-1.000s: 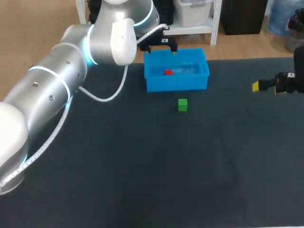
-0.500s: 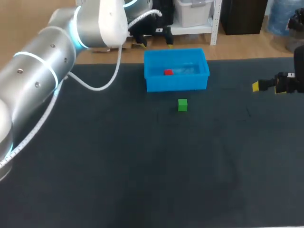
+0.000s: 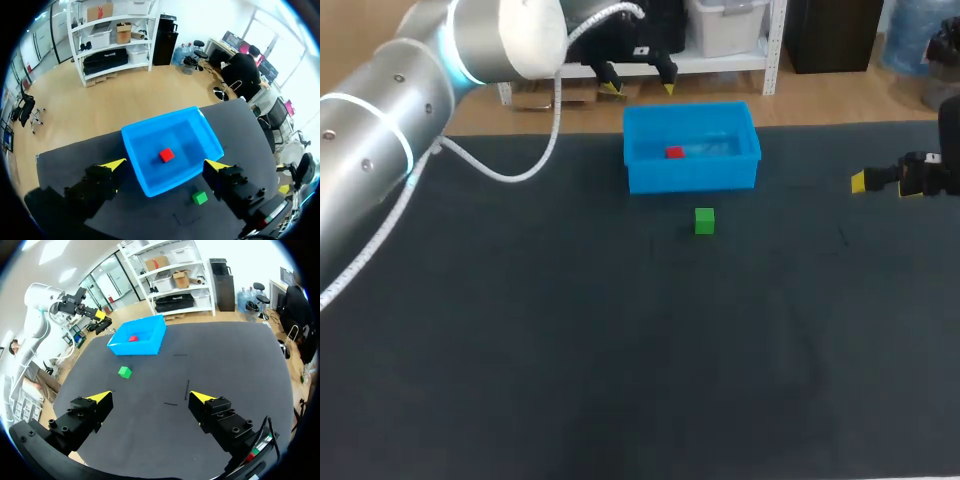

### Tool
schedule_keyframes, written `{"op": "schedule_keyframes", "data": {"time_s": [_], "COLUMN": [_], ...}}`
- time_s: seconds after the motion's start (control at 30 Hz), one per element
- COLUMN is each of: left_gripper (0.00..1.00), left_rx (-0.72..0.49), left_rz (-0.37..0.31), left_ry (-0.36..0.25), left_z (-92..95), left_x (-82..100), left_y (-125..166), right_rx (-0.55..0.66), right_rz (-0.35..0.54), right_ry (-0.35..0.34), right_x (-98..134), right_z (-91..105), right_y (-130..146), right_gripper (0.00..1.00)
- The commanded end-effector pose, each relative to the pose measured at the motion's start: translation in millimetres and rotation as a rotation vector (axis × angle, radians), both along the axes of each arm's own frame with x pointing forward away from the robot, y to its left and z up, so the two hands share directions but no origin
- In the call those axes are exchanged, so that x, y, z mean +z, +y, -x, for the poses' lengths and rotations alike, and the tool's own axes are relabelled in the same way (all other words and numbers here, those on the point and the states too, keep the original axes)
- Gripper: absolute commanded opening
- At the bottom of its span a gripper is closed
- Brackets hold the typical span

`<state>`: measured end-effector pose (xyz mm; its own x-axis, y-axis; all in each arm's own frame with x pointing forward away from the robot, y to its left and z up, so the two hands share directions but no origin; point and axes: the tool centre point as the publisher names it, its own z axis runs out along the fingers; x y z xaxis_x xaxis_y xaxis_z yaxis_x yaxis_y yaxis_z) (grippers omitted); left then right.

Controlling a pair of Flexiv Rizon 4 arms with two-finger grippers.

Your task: Use the left arm to pick the red cube and place it into the blue plastic box first, then use the right arm to grasp the green cube and put it into the same blue plastic box after the first action is fully finished.

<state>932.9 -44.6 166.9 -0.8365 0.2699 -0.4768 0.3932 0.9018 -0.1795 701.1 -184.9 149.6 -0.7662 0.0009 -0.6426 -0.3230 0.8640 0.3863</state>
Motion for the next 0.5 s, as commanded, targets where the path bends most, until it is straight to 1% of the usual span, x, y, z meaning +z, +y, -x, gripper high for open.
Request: {"op": "schedule_keyframes", "data": {"time_s": [0.03,0.5], "left_gripper": [1.0,1.0], "left_rx": [-0.006,-0.041], "left_rz": [0.027,0.046], "left_ry": [-0.026,-0.043], "left_z": [22.2,53.3], "left_x": [2.2,6.6], "left_y": [16,47], "right_rx": [0.0,0.0], "right_rz": [0.001,0.001], "right_ry": [0.0,0.0], "right_x": [0,0], "right_z": [0.3,0.3], "right_y": [0,0], "right_gripper": [1.0,1.0]}}
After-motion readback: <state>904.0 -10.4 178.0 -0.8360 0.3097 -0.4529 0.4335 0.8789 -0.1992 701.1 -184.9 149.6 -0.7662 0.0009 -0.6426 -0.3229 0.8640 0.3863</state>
